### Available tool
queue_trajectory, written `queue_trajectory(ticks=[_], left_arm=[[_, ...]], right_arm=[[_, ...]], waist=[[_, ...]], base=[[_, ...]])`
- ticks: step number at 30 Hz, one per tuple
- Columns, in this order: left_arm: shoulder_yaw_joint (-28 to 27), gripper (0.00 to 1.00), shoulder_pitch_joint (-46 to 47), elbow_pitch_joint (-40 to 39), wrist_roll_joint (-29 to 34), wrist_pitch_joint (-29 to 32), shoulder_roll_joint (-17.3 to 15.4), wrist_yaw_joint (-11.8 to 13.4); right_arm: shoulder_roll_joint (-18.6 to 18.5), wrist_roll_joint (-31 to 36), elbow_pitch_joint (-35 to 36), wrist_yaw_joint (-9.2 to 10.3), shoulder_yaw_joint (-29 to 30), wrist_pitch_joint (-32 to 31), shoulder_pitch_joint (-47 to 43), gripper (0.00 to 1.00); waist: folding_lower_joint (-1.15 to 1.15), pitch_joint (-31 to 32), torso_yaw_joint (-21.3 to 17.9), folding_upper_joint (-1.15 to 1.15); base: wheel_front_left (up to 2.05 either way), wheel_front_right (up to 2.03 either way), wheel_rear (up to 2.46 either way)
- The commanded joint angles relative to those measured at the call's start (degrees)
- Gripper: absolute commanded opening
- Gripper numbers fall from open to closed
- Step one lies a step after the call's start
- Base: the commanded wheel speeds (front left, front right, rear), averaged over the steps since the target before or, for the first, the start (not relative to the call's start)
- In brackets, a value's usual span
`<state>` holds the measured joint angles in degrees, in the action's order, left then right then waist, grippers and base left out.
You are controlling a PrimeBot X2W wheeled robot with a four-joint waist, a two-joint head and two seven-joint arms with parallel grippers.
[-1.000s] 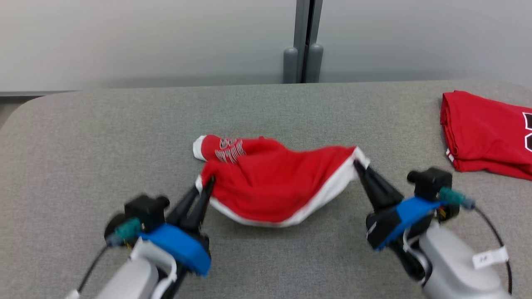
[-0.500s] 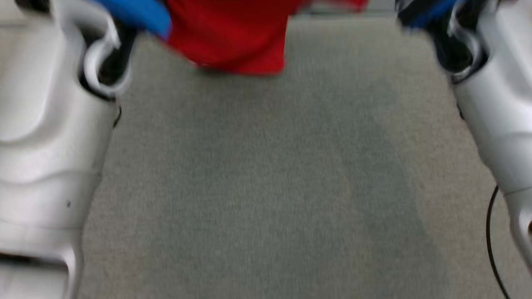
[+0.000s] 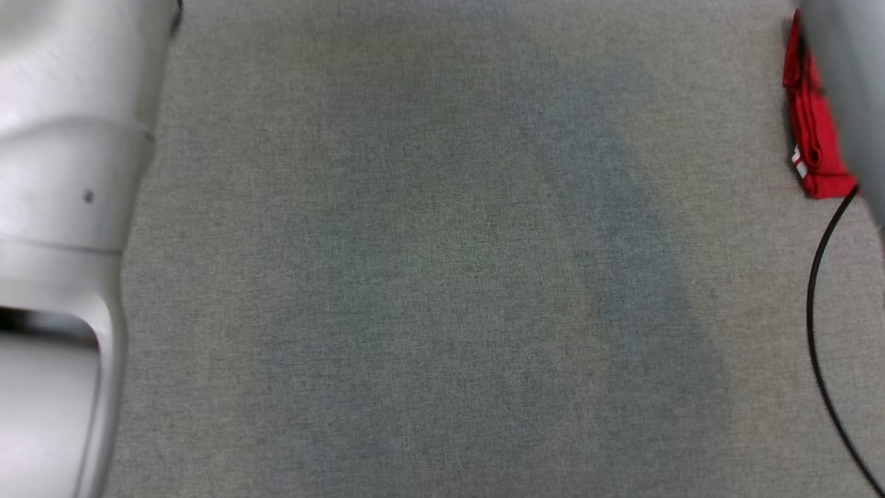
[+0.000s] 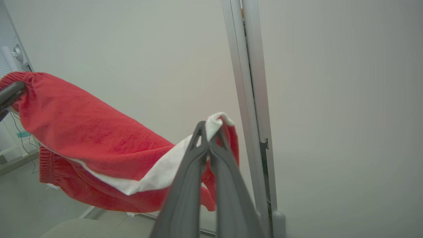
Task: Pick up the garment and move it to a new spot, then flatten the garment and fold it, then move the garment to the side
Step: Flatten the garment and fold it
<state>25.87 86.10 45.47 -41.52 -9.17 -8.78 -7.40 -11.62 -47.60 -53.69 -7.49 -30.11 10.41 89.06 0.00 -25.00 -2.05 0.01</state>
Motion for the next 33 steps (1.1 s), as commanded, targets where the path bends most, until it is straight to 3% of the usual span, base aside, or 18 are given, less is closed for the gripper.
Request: queue_trajectory(ticks=[1,8,10,18,25,33], left_arm=[[1.19,0.00,-3.51,0.51,-0.60,-1.41,-0.35,-0.07],[3.53,0.00,-22.68,-1.87,-3.31,-5.74,-0.96,-0.07],[2.63,0.00,-25.80,-2.68,-3.41,-5.94,-0.98,0.02],[-5.33,0.00,-54.03,-15.83,0.09,-6.05,-0.12,1.47],[-9.44,0.00,-76.10,-27.57,3.70,-6.05,1.37,4.21],[-10.65,0.00,-91.25,-35.57,3.81,-6.08,1.46,6.33]], right_arm=[[-0.73,-0.85,0.46,-0.02,-1.55,0.44,-3.95,0.00],[-5.03,-6.87,7.00,-0.02,-8.69,2.97,-22.81,0.00],[-5.92,-7.73,8.23,-0.01,-9.40,3.28,-25.68,0.00],[-11.33,-12.48,18.91,-0.02,-13.53,4.57,-47.61,0.00],[-14.02,-14.40,26.41,-0.01,-10.64,4.77,-65.26,0.00],[-14.56,-13.25,35.82,-0.01,-5.02,4.11,-83.18,0.00]], waist=[[0.00,0.70,0.08,-0.01],[0.00,3.50,0.31,-0.01],[0.00,3.78,0.45,-0.01],[0.00,7.54,0.69,-0.01],[0.00,13.21,1.51,-0.01],[0.00,17.92,4.04,-0.01]], base=[[0.00,0.00,0.00],[0.00,0.00,0.00],[0.00,0.00,0.00],[0.00,0.00,0.00],[0.00,0.00,0.00],[0.00,0.00,0.00]])
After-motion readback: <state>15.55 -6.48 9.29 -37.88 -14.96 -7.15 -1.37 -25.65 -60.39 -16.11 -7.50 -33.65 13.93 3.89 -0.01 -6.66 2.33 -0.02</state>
